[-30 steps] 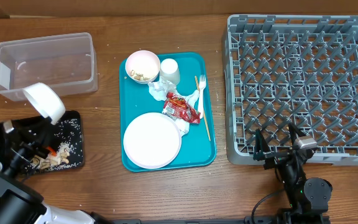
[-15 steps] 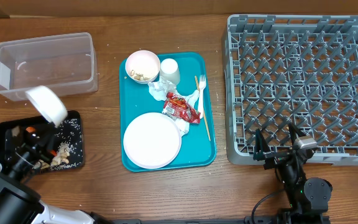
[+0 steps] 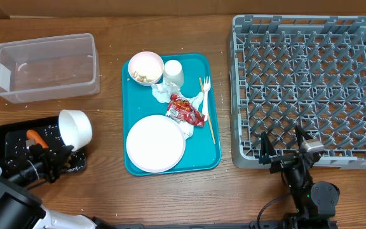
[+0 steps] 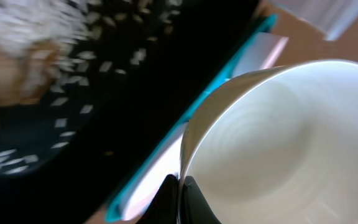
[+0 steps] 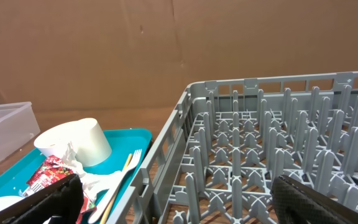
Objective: Sort waste into correct bins and load items into the dishwasher rack
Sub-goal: 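Tip the bowl with the left gripper to dump rice onto the black tray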
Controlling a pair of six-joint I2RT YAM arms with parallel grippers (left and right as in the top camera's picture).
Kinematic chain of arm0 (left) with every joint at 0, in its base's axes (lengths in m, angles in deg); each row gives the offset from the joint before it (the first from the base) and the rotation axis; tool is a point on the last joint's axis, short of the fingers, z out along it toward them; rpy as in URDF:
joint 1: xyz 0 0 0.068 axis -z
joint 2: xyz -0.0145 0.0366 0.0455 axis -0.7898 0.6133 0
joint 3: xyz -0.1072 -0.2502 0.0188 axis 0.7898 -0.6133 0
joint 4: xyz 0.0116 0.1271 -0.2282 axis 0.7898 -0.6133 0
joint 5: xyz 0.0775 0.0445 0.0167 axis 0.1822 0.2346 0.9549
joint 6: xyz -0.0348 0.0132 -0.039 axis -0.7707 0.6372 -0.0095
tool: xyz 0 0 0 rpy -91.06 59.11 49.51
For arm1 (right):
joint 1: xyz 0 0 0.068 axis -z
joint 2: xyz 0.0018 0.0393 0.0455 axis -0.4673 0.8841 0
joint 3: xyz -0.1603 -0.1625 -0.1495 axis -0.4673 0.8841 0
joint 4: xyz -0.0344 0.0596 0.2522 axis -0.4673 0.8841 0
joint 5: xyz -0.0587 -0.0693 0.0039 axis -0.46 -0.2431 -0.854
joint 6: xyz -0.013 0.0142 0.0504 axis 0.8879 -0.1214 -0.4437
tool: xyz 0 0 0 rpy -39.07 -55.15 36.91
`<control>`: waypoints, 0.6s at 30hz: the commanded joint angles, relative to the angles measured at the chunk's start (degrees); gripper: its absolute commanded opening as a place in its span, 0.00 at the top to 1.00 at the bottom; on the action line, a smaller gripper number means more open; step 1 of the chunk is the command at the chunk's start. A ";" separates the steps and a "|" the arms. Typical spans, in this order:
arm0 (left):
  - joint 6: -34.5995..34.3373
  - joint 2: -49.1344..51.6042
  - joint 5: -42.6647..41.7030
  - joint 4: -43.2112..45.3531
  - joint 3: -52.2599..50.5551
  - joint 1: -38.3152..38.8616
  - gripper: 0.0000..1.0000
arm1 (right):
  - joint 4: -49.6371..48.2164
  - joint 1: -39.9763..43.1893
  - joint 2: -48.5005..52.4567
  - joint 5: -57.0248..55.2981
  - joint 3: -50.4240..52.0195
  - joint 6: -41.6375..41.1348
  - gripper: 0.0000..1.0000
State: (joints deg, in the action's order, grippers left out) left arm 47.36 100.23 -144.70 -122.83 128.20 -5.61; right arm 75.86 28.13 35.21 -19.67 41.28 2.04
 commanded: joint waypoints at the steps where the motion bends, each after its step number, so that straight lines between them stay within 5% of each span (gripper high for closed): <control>1: -0.72 -7.91 12.31 -0.20 4.09 0.00 0.96 | -0.31 -0.26 -0.57 -0.17 0.59 0.42 0.00; 13: -28.85 -34.10 52.54 2.21 14.62 2.99 0.96 | -0.31 -0.26 -0.57 -0.17 0.59 0.42 0.00; 18: -29.88 -34.77 65.66 3.67 18.38 7.56 0.96 | -0.31 -0.26 -0.57 -0.17 0.59 0.42 0.00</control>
State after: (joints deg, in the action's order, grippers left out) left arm 22.31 65.74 -94.45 -119.66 143.45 -0.96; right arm 75.88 28.13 35.21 -19.71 41.28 2.06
